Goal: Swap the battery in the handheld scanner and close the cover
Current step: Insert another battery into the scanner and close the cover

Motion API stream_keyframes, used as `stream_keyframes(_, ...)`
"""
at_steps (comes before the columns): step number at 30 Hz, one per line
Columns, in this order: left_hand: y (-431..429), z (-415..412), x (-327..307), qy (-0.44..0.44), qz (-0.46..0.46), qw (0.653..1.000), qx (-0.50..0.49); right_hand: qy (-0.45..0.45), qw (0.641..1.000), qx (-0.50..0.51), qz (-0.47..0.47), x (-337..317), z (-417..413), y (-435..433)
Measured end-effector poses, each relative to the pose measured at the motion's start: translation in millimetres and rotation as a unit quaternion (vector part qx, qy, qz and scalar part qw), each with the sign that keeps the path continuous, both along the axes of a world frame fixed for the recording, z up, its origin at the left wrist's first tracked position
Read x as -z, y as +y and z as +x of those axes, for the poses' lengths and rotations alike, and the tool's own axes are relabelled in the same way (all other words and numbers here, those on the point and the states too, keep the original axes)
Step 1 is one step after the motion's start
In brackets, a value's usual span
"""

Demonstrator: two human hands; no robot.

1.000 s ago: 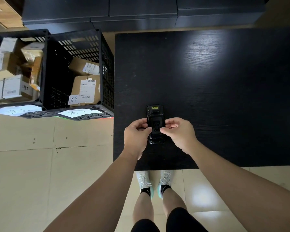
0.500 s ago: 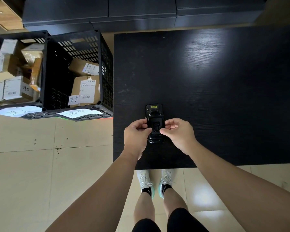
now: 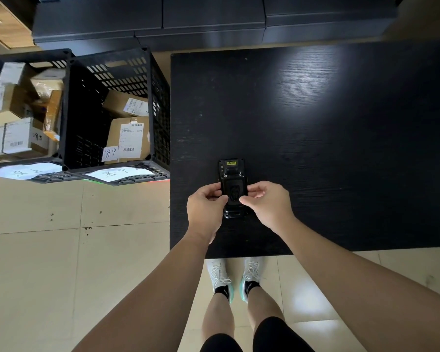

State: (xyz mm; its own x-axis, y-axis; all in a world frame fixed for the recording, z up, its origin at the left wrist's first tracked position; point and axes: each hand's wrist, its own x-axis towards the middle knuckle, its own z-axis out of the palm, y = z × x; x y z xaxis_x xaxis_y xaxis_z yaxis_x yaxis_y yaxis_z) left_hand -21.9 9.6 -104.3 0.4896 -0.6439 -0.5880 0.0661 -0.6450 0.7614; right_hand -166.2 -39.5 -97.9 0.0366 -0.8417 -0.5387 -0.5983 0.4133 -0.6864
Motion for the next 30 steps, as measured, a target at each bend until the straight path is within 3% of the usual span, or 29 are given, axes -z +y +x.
stream_keyframes(20,1.1,-2.2,3.4,-0.075,0.000,0.996,0.048,0.051,0.995,-0.058,-0.070,5.4,3.7,6.8)
stream_keyframes(30,-22.2,3.3,1.5,-0.107,0.005,0.993,0.049,0.002,0.999,0.011,-0.037,7.4,6.9,-19.3)
